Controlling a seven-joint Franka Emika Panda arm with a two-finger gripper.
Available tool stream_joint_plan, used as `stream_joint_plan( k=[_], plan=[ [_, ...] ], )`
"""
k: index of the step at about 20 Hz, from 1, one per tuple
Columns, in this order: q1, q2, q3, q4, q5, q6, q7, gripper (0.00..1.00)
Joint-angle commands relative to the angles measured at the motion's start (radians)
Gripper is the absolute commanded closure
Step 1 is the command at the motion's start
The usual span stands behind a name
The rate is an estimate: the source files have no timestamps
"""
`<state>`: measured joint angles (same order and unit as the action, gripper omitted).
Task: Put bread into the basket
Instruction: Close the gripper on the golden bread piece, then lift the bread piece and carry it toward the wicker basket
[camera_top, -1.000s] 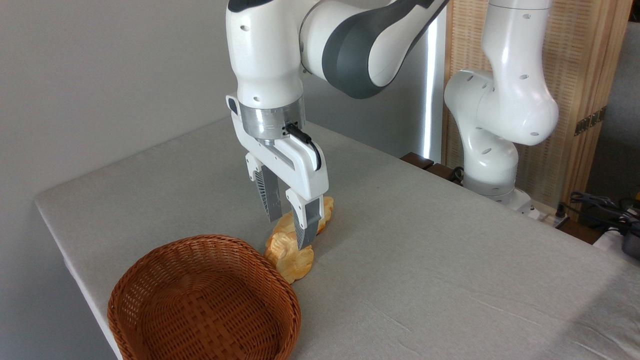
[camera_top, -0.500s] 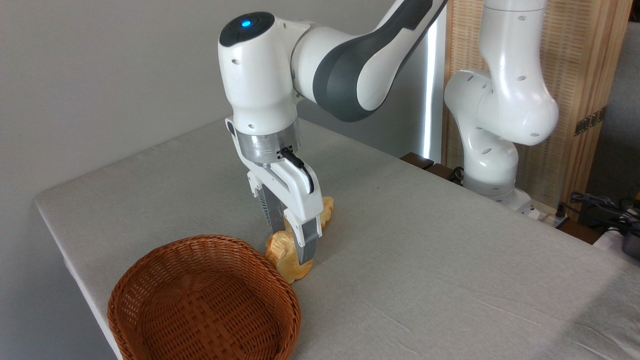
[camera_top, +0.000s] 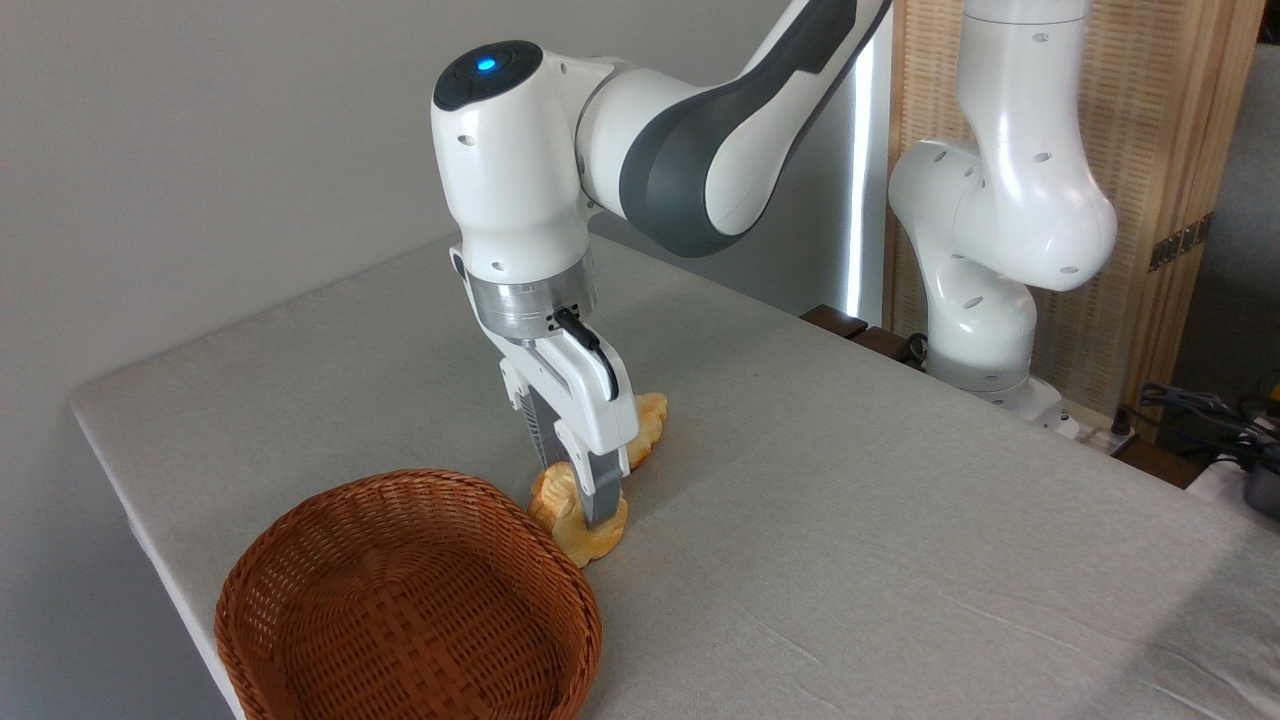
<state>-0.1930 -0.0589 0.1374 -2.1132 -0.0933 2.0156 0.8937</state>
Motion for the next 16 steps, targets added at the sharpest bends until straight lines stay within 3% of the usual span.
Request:
stream_joint_plan(
  k=[1,9,16],
  plan=[
    [-0.005,-0.004,0.004,-0.002,0.009,0.008,0.014,0.63],
    [-0.003,-0.021,0.008,0.013,0.009,-0.054,0.030,0.63],
    [0.006,-0.036,0.013,0.123,-0.002,-0.153,0.030,0.63]
  ],
)
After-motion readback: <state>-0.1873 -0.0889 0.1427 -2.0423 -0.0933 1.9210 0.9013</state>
